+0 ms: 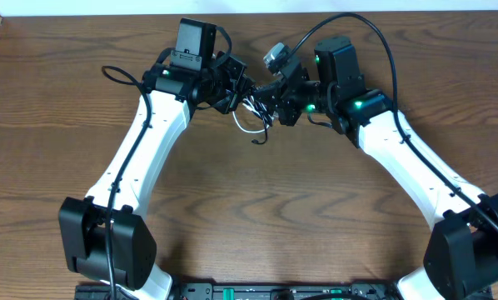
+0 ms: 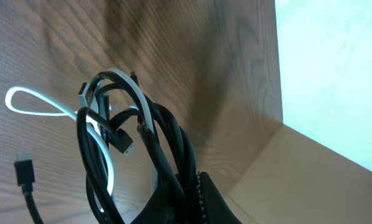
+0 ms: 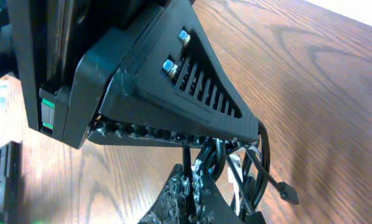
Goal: Untangle cables
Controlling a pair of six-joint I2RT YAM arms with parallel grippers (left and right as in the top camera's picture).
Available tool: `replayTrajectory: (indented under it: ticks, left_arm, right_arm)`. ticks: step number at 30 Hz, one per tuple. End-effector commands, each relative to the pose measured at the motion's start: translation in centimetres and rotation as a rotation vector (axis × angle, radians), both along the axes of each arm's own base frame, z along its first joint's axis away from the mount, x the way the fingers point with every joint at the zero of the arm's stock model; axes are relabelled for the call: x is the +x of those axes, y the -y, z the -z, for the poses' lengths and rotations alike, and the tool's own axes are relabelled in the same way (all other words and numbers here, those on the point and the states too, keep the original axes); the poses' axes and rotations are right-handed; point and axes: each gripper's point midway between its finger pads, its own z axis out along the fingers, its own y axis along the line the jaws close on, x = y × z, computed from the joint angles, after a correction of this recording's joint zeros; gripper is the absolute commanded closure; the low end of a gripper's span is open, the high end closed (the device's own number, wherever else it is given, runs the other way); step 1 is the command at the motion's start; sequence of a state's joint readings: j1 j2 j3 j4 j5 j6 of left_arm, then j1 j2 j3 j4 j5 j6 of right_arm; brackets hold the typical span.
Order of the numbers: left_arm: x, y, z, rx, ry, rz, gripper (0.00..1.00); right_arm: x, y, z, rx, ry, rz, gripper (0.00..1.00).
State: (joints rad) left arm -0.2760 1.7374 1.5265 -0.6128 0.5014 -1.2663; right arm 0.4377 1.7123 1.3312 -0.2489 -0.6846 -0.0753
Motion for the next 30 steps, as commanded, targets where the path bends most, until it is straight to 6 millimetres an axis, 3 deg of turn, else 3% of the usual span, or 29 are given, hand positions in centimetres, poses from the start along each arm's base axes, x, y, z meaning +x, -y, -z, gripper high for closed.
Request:
replayTrajectory:
  ticks: [1,6,7,10,14,16,21,23,27,30]
  left_arm:
    - [0.3,-1.7,-0.4,0.106,0.039,-0.036,0.92]
    - [-0.4,-5.3,1.7,0.289,-0.02,-0.138,0.93]
    - [-0.6,-5.5,1.9,0.323,-0.011,-0.108,0.93]
    - [-0.6,-5.4,1.8,0.35,0.018,-0.048,0.93]
    - [-0.7,-5.3,1.8,0.366,0.042,0.003,0.92]
    - [-0.7,-5.3,1.8,0.366,0.042,0.002,0.93]
    - [-0.6,-4.7,1.5,0.325,0.042,-0.002,0.92]
    - [-0.5,-4.1,1.3,0.296,0.049,0.01,0.93]
    - [-0.7,-2.9,0.9,0.238,0.055,0.046,0.92]
    - [-0.8,-2.5,0.9,0.237,0.055,0.056,0.93]
  right_arm:
    - [0.5,1.2,-1.2,0.076,-0.078,0.047,0.99]
    - [2.1,5.3,-4.1,0.19,-0.162,0.15,0.99]
    - [3.3,7.7,-4.3,0.22,-0.212,0.233,0.99]
    - [4.8,10.8,-4.0,0.249,-0.277,0.342,0.99]
    - [5.4,12.8,-3.3,0.238,-0.299,0.401,0.99]
    - [5.0,12.4,-3.1,0.207,-0.258,0.359,0.97]
    - [2.9,9.1,-2.3,0.117,-0.149,0.192,0.67]
    - [2.1,7.6,-1.9,0.091,-0.119,0.131,0.62]
    - [0.3,4.2,-1.1,0.062,-0.088,0.02,0.6]
    - [-0.5,2.7,-0.7,0.051,-0.076,-0.027,0.6]
